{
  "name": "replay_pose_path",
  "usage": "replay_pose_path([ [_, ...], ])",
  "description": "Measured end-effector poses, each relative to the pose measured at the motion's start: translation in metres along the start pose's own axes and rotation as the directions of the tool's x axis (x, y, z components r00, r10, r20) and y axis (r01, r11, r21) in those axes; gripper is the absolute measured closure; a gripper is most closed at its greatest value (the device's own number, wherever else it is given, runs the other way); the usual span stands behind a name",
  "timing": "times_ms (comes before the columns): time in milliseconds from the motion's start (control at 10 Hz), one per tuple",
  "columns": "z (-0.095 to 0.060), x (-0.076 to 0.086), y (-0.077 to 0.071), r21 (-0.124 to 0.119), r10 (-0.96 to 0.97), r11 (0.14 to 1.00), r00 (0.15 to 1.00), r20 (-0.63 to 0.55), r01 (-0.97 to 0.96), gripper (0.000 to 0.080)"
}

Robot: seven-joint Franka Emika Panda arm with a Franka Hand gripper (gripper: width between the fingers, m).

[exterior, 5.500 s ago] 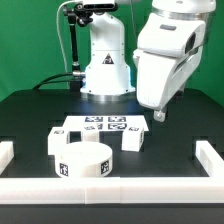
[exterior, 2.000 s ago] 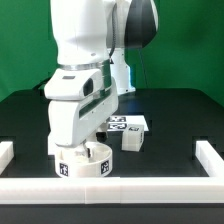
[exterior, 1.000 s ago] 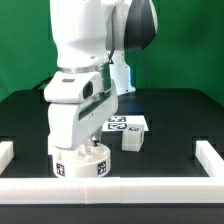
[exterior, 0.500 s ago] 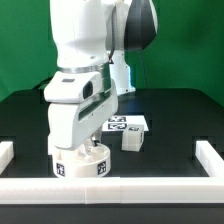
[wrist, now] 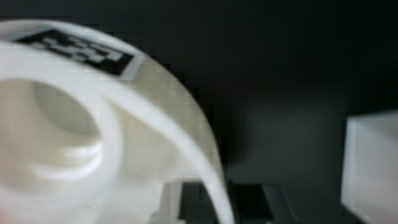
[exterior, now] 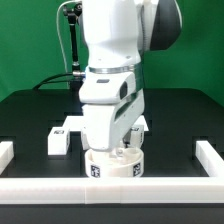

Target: Assemble stool

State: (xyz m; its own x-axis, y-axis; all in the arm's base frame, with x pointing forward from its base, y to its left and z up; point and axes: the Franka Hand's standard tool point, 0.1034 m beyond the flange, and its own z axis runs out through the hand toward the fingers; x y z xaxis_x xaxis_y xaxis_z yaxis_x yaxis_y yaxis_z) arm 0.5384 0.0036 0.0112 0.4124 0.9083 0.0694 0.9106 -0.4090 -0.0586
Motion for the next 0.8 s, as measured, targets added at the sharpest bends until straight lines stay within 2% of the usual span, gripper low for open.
replay_pose_path([
  [300, 0.003, 0.042, -0.006, -0.017, 0.031, 0.999, 0.999, -0.005, -0.031, 0.0768],
  [800, 0.004, 0.071, -0.004, -0.019, 0.062, 0.998, 0.998, -0.015, -0.062, 0.0768],
])
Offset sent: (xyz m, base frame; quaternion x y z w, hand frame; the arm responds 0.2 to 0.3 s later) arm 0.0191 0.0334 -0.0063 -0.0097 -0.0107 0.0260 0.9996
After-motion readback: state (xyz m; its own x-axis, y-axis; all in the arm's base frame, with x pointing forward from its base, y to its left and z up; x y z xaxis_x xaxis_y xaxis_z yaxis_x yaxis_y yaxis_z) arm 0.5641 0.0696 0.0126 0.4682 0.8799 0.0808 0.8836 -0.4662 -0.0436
